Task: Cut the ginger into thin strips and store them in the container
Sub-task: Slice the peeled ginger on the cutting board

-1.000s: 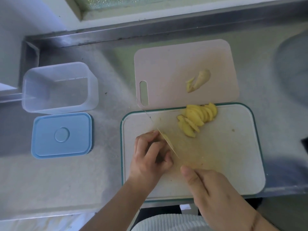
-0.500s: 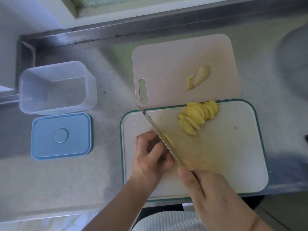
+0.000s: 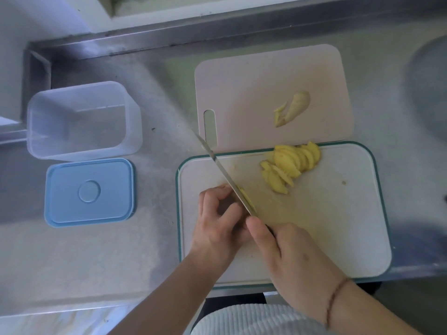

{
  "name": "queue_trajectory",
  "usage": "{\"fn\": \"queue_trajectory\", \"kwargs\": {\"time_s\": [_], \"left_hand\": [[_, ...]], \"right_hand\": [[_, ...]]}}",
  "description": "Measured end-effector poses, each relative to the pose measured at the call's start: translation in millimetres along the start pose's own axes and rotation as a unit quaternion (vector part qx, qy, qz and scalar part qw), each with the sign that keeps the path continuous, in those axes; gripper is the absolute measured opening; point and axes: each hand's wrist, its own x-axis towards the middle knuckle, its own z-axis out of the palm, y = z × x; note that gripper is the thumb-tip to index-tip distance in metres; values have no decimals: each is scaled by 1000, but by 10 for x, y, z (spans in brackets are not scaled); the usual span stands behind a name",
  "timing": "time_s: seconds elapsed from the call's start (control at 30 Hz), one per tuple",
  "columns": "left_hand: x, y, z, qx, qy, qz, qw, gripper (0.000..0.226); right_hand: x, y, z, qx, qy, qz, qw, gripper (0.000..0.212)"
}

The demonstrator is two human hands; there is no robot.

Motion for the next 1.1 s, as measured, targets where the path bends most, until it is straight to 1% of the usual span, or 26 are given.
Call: {"fn": "queue_trajectory", "kwargs": {"time_s": [0.03,0.07,0.13,0.17,0.3,0.33,0.4,0.5,0.6,0.7,0.77,0.83,0.9,0.97,1.1], "left_hand": [[-7,-22,2,3,-3,-1,1000,15],[-8,-29,8,9,-1,-4,1000,16],[-9,-26,29,23,4,-1,1000,29],[-6,-29,33,30,9,1,999,31],[-6,-25,21,28,17,18,999,16],[0,-19,14,25,22,18,999,17],[15,-9,16,17,24,10,1000,23],[3,-26,21,21,23,0,1000,16],[4,-32,22,27,19,5,999,19],[3,-17,8,25,21,15,999,21],[5,-15,-5,24,24,12,999,28],[-2,-29,3,18,18,5,1000,26],[-18,-53,19,13,14,1,1000,19],[-19,-68,34,10,9,-1,1000,16],[-10,-32,20,7,13,8,1000,21]], "right_hand": [[-72,68,7,0,-2,2,1000,74],[-150,120,5,3,-6,8,1000,75],[-228,157,-41,18,-21,21,999,71],[-188,147,-61,22,-27,22,999,72],[229,-58,-60,25,-19,-8,999,65],[285,-87,-32,27,-15,-13,999,66],[227,-40,-4,20,-9,-5,1000,72],[-99,138,-22,27,-15,25,999,72],[-122,168,-51,36,-27,25,999,70],[177,74,-14,31,-19,-1,999,79],[263,50,24,41,-16,-9,999,87],[134,106,34,41,-9,-3,999,78],[-123,210,32,51,-9,34,998,68],[-244,280,23,63,-23,53,996,71],[176,162,29,41,-15,-8,999,77]]}}
